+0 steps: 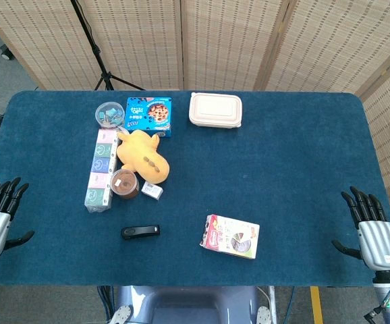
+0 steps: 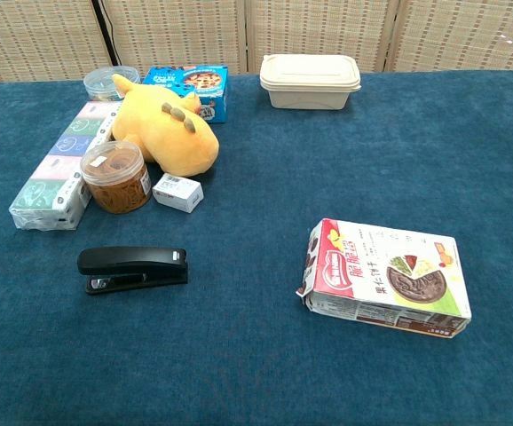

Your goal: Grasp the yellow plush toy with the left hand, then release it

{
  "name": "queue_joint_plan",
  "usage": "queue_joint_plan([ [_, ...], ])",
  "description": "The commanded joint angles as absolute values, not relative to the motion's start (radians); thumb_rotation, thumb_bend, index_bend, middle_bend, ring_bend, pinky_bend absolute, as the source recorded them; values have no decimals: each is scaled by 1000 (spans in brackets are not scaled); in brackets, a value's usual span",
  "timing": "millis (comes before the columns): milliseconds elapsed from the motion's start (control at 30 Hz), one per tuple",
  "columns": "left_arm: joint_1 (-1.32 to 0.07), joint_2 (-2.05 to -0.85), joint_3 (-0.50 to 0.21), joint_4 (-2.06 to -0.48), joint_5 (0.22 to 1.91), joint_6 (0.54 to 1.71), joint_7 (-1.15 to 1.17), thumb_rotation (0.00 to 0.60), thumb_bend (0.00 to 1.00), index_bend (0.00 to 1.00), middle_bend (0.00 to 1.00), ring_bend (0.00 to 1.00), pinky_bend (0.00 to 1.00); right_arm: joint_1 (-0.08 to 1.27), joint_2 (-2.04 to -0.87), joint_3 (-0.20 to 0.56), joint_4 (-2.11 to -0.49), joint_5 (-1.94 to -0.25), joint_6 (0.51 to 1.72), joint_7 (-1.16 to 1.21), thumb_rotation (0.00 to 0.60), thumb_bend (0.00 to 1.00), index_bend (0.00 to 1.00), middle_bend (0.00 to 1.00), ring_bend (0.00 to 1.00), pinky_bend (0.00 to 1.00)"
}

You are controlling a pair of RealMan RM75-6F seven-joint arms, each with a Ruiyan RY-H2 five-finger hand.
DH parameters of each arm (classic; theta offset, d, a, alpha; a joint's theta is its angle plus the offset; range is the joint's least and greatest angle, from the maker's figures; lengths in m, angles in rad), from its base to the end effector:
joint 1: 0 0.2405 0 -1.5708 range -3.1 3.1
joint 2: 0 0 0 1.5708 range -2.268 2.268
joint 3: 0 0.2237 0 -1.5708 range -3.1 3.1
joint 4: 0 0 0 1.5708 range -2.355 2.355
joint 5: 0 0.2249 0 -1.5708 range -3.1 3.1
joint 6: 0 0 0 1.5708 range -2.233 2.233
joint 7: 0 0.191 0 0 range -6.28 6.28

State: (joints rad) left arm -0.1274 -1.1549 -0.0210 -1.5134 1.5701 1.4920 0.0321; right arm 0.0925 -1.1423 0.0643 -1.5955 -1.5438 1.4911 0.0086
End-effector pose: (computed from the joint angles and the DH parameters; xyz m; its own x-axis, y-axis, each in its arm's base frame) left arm -0.2851 0.2335 0.1211 0.4867 -0.0040 0.8736 0.8679 -0.1111 -0.4841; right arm -0.2770 -0.2319 0.1262 0.3828 0.0203 0.9236 -0.9217 -0.0599 0.3833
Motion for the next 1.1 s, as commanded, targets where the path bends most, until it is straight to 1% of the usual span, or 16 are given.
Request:
queue_joint_plan([
  [33,-126,-1156,-22,-1512,1568,1495,31,600,0,0,0,0,0,93,-1143,63,-1597,-1547,1493,7,600,0,0,0,0,0],
  [233,-127,-1158,-27,-1508,1561,1494,44,600,0,0,0,0,0,96,-1147,54,-1597,-1546,1476,-6,600,0,0,0,0,0],
  [367,-132,-1161,-20,-1504,1575,1489,57,600,0,0,0,0,0,93,-1140,54,-1605,-1552,1486,4,600,0,0,0,0,0],
  [533,-149,-1181,-18,-1488,1572,1456,44,600,0,0,0,0,0,88,-1127,58,-1609,-1547,1496,31,600,0,0,0,0,0],
  [567,-152,-1181,-20,-1491,1567,1449,33,580,0,0,0,0,0,87,-1126,59,-1609,-1545,1496,34,600,0,0,0,0,0],
  [600,-157,-1182,-24,-1492,1564,1444,18,525,0,0,0,0,0,87,-1125,59,-1608,-1543,1496,38,600,0,0,0,0,0],
  [633,-163,-1185,-27,-1494,1566,1441,-9,483,0,0,0,0,0,87,-1124,59,-1608,-1542,1495,41,600,0,0,0,0,0],
  [667,-170,-1186,-29,-1494,1571,1436,-46,412,0,0,0,0,0,87,-1123,60,-1607,-1540,1494,44,600,0,0,0,0,0],
  [700,-174,-1187,-31,-1491,1574,1435,-71,382,0,0,0,0,0,87,-1124,60,-1606,-1539,1493,45,600,0,0,0,0,0],
  [767,-185,-1194,-37,-1479,1585,1438,-116,345,0,0,0,0,0,87,-1124,60,-1605,-1537,1491,46,600,0,0,0,0,0],
  [833,-198,-1206,-43,-1458,1595,1438,-165,289,0,0,0,0,0,89,-1125,60,-1604,-1535,1485,47,600,0,0,0,0,0],
  [900,-217,-1218,-53,-1448,1602,1432,-199,200,0,0,0,0,0,93,-1128,60,-1602,-1529,1475,46,600,0,0,0,0,0],
  [1000,-264,-1242,-88,-1433,1598,1406,-183,136,0,0,0,0,0,101,-1135,65,-1596,-1512,1457,39,600,0,0,0,0,0],
  [1100,-319,-1261,-128,-1432,1559,1343,-146,93,0,0,0,0,0,107,-1142,69,-1586,-1493,1436,40,600,0,0,0,0,0],
])
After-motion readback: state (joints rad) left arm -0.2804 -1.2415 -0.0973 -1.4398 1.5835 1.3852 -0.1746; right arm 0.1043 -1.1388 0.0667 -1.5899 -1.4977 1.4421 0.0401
